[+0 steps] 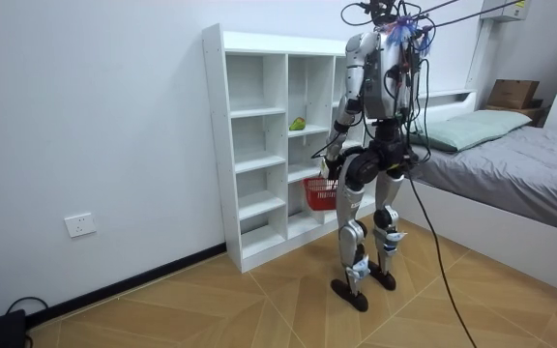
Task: Collect fruits from the closet
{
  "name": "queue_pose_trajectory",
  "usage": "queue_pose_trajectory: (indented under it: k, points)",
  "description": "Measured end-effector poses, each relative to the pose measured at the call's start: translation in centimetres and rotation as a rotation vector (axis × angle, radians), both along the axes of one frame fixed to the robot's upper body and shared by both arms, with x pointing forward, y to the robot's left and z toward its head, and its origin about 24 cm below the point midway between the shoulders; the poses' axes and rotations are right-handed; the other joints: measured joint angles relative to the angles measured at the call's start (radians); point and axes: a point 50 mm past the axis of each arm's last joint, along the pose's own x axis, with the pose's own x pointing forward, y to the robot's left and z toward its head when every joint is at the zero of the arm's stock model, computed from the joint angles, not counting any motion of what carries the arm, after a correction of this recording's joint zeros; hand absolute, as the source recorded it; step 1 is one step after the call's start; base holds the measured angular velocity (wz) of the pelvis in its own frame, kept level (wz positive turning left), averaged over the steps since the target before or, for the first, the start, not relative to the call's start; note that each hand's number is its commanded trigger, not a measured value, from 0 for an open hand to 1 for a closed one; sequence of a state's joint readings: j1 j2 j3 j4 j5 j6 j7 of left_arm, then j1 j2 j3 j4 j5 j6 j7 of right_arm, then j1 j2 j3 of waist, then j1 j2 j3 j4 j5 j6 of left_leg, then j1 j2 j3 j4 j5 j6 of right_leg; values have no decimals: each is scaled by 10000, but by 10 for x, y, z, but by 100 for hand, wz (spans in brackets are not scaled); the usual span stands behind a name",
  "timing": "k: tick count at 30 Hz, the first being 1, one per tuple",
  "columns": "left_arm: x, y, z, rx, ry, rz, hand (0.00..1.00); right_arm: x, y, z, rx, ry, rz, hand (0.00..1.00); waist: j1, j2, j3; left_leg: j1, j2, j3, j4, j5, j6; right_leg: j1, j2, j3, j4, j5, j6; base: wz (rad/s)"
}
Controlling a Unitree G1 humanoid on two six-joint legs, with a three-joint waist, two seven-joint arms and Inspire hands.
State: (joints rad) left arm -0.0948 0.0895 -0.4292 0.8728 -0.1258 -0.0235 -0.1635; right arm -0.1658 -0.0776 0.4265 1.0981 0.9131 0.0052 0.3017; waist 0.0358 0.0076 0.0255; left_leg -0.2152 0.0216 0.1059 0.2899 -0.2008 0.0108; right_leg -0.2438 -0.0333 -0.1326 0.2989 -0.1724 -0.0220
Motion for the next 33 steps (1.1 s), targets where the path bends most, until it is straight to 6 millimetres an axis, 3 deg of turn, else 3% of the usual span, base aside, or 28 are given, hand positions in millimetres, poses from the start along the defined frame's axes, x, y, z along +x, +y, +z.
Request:
queue_pose_trajectory:
  k: [8, 13, 19, 20, 21, 22, 25, 33]
  points:
    - [-1, -7, 0, 24, 35, -512, 100, -1, -3, -2, 502, 359, -962, 100, 6, -52, 88, 35, 2, 20, -85, 4, 0, 14, -14, -93, 65, 5, -8, 0]
    - [0, -8, 0, 54, 45, -617, 100, -8, -8, -7, 560, 830, -1288, 100, 1, 121, 231, 74, -9, -12, -81, 5, 1, 56, -17, -91, 42, 14, -12, 0]
    - [-1, -11, 0, 41, 55, -738, 100, -10, -8, -8, 540, 954, -1307, 100, 3, 193, 198, 14, -14, 21, -45, 36, -3, -23, -16, -69, 76, 14, -16, 0]
    - [-1, -11, 0, 34, 57, -739, 100, -10, -8, -8, 540, 955, -1308, 71, 3, 202, 192, 14, -15, 21, -40, 36, -3, -23, -17, -69, 78, 14, -16, 0]
    - [-1, -11, 0, 29, 58, -740, 100, -10, -8, -8, 540, 957, -1309, 26, 3, 220, 178, 14, -16, 21, -32, 37, -1, -23, -18, -70, 84, 14, -16, 0]
    - [-1, -12, 0, 19, 67, -739, 100, -10, -8, -8, 542, 966, -1307, 0, 3, 245, 158, 17, -16, 20, -28, 38, -1, -21, -20, -74, 87, 14, -16, 0]
    - [-1, -12, -1, 25, 78, -762, 100, -12, -8, -9, 585, 989, -1288, 0, 0, 313, 106, 40, -14, 19, -18, 39, -1, 2, -20, -76, 105, 16, -18, 0]
    - [-7, -14, -3, 123, 289, -1122, 100, -22, -11, -13, 728, 1331, -1045, 0, -62, 308, 100, 111, -10, 22, 4, 41, -3, 121, -22, -96, 86, 21, -24, 0]
